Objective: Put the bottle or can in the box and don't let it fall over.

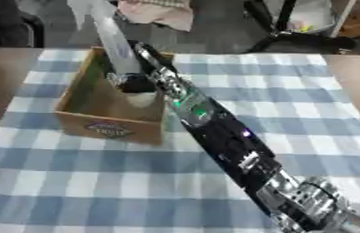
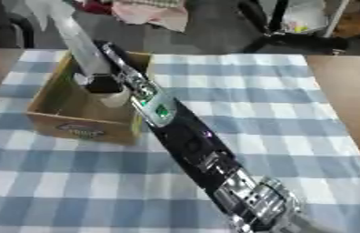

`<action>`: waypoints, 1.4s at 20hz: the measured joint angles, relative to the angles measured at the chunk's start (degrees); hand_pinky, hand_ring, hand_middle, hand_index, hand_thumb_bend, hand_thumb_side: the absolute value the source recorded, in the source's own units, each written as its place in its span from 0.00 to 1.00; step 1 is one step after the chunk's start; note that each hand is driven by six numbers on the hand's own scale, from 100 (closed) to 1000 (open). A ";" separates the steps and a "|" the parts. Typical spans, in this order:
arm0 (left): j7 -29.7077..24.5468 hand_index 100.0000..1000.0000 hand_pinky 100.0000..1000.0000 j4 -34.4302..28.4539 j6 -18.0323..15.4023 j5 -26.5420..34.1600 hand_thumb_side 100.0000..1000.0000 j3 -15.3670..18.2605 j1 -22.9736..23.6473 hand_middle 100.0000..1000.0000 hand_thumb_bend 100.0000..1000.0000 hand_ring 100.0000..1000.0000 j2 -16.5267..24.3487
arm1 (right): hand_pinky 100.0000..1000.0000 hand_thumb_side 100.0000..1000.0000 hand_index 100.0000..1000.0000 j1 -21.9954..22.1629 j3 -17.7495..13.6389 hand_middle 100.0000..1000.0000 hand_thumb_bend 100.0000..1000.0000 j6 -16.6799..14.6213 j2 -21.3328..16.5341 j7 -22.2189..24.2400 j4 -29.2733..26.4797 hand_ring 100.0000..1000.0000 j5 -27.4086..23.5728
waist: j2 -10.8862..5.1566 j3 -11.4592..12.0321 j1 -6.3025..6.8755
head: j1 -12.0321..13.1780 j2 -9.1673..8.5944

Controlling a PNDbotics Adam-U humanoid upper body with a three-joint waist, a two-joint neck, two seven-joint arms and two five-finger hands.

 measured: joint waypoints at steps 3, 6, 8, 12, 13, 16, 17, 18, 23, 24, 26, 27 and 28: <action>-0.02 0.95 0.83 0.01 0.00 -0.06 0.59 0.00 0.08 0.93 0.34 0.95 0.00 | 0.95 0.37 1.00 0.64 -0.22 0.86 0.41 -1.83 0.00 2.06 0.01 0.83 2.53 | 0.00 -0.50 0.01 | 0.12 0.00; -0.02 0.95 0.83 0.02 0.00 -0.23 0.59 0.00 0.20 0.93 0.34 0.95 0.00 | 0.96 0.38 1.00 1.01 -1.07 0.87 0.40 -2.91 -0.08 2.92 0.03 0.84 3.44 | 0.00 -1.02 0.05 | 0.25 0.00; -0.02 0.95 0.83 0.02 0.00 -0.35 0.59 0.01 0.51 0.93 0.34 0.95 0.00 | 0.96 0.38 1.00 1.24 -1.53 0.87 0.40 -3.09 -0.52 2.74 -0.02 0.83 3.33 | 0.00 -1.70 0.06 | 0.41 0.02; 0.14 0.95 0.83 0.07 0.02 -0.56 0.59 0.09 1.30 0.93 0.34 0.95 0.01 | 0.96 0.38 1.00 1.55 -2.57 0.87 0.38 -2.69 -2.65 1.79 -2.06 0.82 0.92 | -0.22 -4.02 0.15 | 1.60 0.32; 0.26 0.95 0.83 0.08 0.05 -0.57 0.59 0.20 1.63 0.93 0.34 0.95 0.02 | 0.96 0.39 1.00 1.90 -2.80 0.87 0.38 -2.40 -3.41 1.45 -3.01 0.82 -0.08 | -0.40 -4.95 0.14 | 2.08 0.60; 0.53 0.95 0.83 0.25 0.03 -0.64 0.59 0.55 2.41 0.93 0.34 0.95 0.09 | 0.95 0.38 1.00 3.70 -3.07 0.86 0.36 -1.58 -6.20 0.66 -6.53 0.81 -2.86 | -1.30 -7.36 0.02 | 3.87 1.30; 0.72 0.95 0.83 0.33 0.03 -0.72 0.59 0.77 2.74 0.93 0.34 0.95 0.12 | 0.95 0.40 1.00 4.79 -3.19 0.85 0.35 -1.31 -7.22 0.36 -8.06 0.80 -3.91 | -1.68 -8.43 -0.15 | 4.69 1.59; 0.85 0.95 0.83 0.40 0.06 -0.80 0.59 0.93 3.06 0.93 0.34 0.95 0.24 | 0.95 0.40 1.00 6.05 -3.24 0.85 0.35 -1.10 -8.22 0.01 -9.55 0.80 -4.87 | -1.99 -9.57 -0.30 | 5.49 1.77; 1.76 0.95 0.83 0.44 0.09 -1.13 0.59 1.88 4.16 0.93 0.34 0.95 1.08 | 0.94 0.41 1.00 13.49 -5.01 0.83 0.32 0.16 -11.36 -2.71 -17.06 0.79 -9.58 | -2.26 -15.05 -0.49 | 10.73 2.55; 2.03 0.95 0.83 0.44 0.10 -1.23 0.59 2.18 4.24 0.93 0.34 0.95 1.14 | 0.94 0.41 1.00 15.14 -5.62 0.83 0.31 0.39 -11.70 -3.25 -18.70 0.78 -10.62 | -2.26 -16.25 -0.49 | 12.13 2.78; 2.50 0.95 0.83 0.44 0.10 -1.36 0.59 2.56 4.52 0.93 0.34 0.95 1.52 | 0.94 0.40 1.00 19.03 -6.82 0.83 0.30 0.89 -12.10 -3.63 -22.29 0.78 -12.66 | -2.35 -18.24 -0.62 | 14.54 3.48; 2.63 0.94 0.83 0.44 0.12 -1.45 0.59 2.57 4.75 0.93 0.34 0.95 1.58 | 0.94 0.39 1.00 23.72 -7.64 0.82 0.30 0.98 -12.31 -3.54 -25.39 0.77 -13.96 | -2.63 -18.67 -0.78 | 15.50 3.92; 2.69 0.94 0.83 0.45 0.14 -1.50 0.59 2.59 5.10 0.93 0.34 0.95 1.60 | 0.94 0.39 1.00 28.86 -8.43 0.82 0.30 1.20 -12.31 -3.36 -28.68 0.77 -15.19 | -2.96 -19.14 -0.85 | 16.26 4.37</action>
